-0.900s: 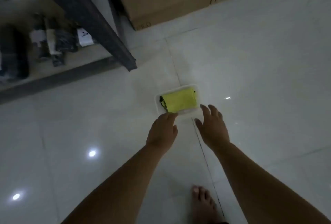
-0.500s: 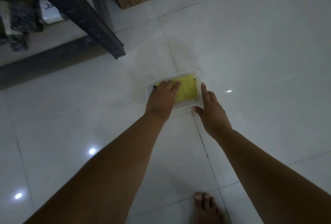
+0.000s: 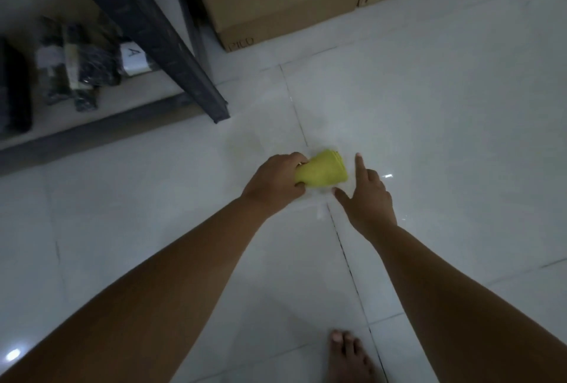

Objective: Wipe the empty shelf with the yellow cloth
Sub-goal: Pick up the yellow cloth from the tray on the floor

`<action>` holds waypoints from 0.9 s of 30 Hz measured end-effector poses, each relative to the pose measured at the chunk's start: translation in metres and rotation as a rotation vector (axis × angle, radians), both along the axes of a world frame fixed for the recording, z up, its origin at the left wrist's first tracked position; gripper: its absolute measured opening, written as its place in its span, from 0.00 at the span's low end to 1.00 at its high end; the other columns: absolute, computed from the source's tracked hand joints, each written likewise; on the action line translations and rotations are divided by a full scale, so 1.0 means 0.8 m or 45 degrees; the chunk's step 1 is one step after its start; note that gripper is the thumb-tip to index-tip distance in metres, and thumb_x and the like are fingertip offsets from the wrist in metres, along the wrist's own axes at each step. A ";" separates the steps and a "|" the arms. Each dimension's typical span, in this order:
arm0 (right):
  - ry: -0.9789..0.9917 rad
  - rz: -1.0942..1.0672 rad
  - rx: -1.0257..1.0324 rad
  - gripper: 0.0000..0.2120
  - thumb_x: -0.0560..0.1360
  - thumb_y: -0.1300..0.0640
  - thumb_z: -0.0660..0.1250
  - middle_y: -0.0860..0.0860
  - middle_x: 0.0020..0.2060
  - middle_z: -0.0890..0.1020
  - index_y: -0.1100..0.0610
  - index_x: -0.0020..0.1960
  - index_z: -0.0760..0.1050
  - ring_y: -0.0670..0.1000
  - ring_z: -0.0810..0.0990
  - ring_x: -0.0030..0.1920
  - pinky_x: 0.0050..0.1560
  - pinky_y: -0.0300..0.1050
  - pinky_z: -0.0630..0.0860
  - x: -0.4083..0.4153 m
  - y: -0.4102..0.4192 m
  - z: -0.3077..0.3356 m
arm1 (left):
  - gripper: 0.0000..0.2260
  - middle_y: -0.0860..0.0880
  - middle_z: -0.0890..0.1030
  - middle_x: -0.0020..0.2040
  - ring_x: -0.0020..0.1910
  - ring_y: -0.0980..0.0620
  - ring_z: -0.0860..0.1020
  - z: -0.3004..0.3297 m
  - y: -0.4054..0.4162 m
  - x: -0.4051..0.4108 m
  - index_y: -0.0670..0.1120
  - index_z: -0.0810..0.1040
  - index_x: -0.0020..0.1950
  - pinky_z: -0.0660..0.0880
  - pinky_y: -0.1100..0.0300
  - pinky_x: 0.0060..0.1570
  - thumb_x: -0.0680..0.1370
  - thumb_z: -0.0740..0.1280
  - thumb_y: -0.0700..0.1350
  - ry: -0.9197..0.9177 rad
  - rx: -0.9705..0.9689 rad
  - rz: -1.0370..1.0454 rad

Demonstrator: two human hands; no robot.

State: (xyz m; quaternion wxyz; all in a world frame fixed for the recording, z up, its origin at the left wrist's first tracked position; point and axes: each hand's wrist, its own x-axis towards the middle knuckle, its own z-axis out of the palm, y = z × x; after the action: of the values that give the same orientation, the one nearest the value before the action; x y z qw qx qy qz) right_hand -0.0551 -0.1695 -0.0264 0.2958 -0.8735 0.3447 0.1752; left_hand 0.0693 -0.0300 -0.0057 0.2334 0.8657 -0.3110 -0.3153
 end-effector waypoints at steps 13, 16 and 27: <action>-0.765 -0.816 1.164 0.12 0.77 0.53 0.62 0.55 0.49 0.83 0.47 0.61 0.73 0.54 0.85 0.45 0.42 0.46 0.81 0.036 0.099 0.459 | 0.27 0.51 0.70 0.55 0.51 0.68 0.72 0.425 0.092 -0.041 0.61 0.69 0.61 0.67 0.78 0.47 0.68 0.75 0.43 0.171 -0.500 0.443; -0.864 -0.699 1.206 0.20 0.73 0.60 0.69 0.55 0.50 0.82 0.44 0.61 0.70 0.51 0.85 0.44 0.36 0.44 0.80 0.042 0.136 0.585 | 0.31 0.57 0.67 0.58 0.54 0.70 0.69 0.553 0.133 -0.046 0.65 0.67 0.62 0.69 0.76 0.48 0.66 0.77 0.45 0.184 -0.635 0.485; -1.152 -0.256 1.219 0.25 0.73 0.64 0.69 0.58 0.53 0.82 0.46 0.63 0.67 0.56 0.82 0.52 0.48 0.54 0.81 0.047 0.325 0.967 | 0.24 0.59 0.76 0.58 0.49 0.66 0.79 0.952 0.338 -0.060 0.67 0.71 0.62 0.76 0.69 0.40 0.68 0.71 0.54 0.312 -1.031 0.729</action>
State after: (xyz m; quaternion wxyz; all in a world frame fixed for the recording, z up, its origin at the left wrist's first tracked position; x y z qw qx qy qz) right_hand -0.0178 0.0904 0.7471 0.7815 -0.5966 0.1506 -0.1034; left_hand 0.0215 0.2405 0.7555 0.6618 0.7131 -0.1290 -0.1920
